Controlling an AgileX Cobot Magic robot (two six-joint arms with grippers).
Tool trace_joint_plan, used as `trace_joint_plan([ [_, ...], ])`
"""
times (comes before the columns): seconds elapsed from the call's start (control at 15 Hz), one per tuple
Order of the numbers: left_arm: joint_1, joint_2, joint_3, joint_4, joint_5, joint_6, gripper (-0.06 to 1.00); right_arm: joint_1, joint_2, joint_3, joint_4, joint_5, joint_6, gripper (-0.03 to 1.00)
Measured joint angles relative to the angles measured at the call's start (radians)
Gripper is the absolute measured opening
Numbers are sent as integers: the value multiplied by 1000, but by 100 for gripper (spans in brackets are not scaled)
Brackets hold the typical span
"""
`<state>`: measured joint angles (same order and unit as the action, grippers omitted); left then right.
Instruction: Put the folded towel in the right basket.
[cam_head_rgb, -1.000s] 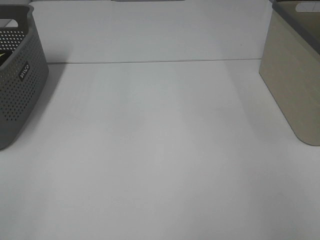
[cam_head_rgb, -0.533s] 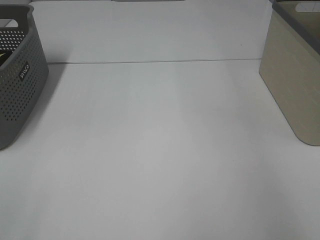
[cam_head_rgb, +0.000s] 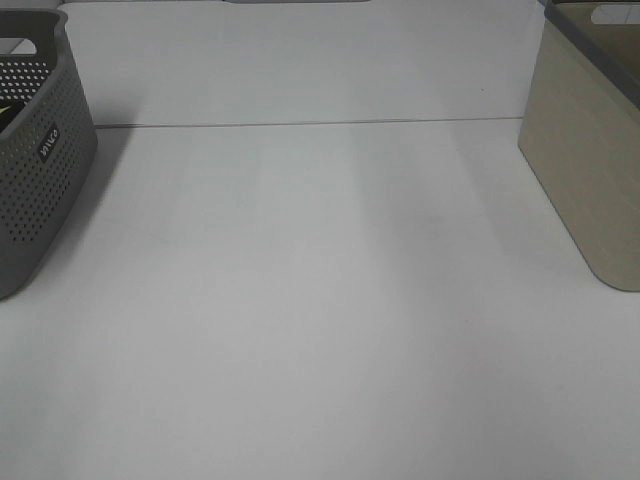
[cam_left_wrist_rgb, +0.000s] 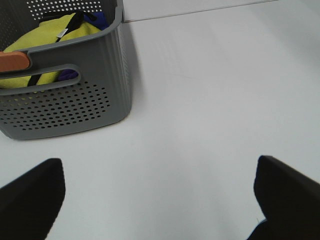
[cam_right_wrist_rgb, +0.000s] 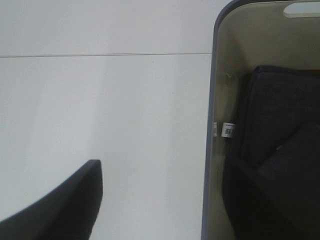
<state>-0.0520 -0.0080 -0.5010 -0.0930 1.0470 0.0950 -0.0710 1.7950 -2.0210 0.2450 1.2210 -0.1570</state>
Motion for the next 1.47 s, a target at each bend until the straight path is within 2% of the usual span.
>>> trace_joint_plan([
  [0.13, 0, 0, 0, 0, 0, 0, 98, 0, -135, 144, -57, -1, 15, 65],
  [0.4, 0, 0, 0, 0, 0, 0, 98, 0, -398, 477, -68, -2, 16, 65],
  [0.6, 0, 0, 0, 0, 0, 0, 98, 0, -612, 781, -69, -2, 16, 65],
  [0.67, 0, 0, 0, 0, 0, 0, 98, 0, -651, 834, -69, -2, 16, 65],
  [1.0, 0, 0, 0, 0, 0, 0, 98, 0, -1082, 1250, -96, -1, 43, 65],
  [1.27, 0, 0, 0, 0, 0, 0, 98, 0, -1481, 1459, -143, -1, 44, 65],
  [1.47, 0, 0, 0, 0, 0, 0, 98, 0, -1622, 1476, -168, -61, 44, 65],
])
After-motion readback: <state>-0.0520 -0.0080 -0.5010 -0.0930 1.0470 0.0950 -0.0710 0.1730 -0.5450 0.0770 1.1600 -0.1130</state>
